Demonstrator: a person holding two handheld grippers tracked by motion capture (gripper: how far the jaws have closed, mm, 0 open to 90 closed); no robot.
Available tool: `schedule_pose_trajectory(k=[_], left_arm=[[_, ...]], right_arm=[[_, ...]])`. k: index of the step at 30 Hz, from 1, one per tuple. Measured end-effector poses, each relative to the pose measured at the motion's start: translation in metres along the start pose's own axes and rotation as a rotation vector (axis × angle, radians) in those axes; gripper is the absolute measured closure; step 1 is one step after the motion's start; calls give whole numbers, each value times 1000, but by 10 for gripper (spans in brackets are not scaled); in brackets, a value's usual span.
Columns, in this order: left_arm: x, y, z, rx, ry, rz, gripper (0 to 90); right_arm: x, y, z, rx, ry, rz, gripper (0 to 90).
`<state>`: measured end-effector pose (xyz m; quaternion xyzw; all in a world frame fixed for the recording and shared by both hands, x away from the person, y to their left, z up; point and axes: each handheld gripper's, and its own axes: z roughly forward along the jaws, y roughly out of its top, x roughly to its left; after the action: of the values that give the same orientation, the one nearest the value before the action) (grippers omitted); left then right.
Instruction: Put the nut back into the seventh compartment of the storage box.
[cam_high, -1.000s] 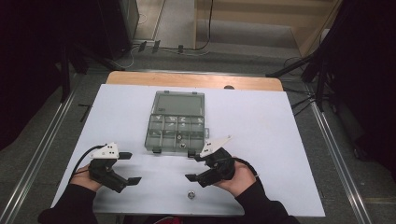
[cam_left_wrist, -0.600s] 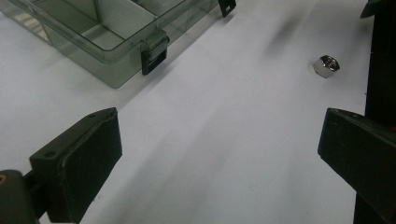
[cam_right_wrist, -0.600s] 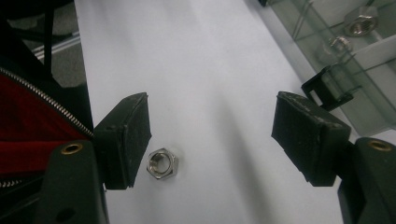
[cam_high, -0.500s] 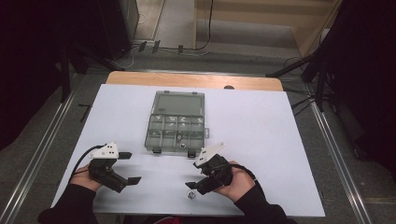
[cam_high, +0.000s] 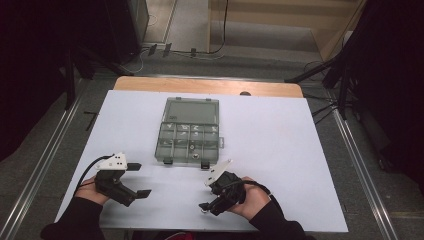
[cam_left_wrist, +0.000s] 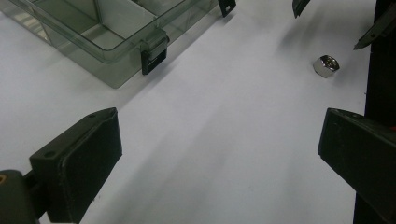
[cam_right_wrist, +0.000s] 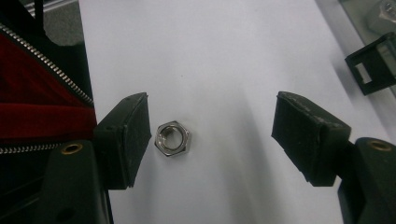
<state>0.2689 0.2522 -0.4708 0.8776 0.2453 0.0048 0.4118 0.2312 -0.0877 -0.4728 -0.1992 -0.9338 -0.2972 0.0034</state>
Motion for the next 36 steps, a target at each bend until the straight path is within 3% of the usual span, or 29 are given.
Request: schedule_pose_trajectory(k=[17, 27, 31, 36], left_arm=[[0, 0, 0, 8, 0, 1, 0], [0, 0, 0, -9, -2, -6, 0], [0, 0, 0, 2, 0, -2, 0], [0, 0, 0, -5, -3, -9, 0]], right_arm=[[11, -3, 14, 75, 12, -17, 355], [17, -4, 18, 117, 31, -44, 543], [21, -3, 20, 124, 25, -58, 606], [25, -1, 21, 131, -16, -49, 683]])
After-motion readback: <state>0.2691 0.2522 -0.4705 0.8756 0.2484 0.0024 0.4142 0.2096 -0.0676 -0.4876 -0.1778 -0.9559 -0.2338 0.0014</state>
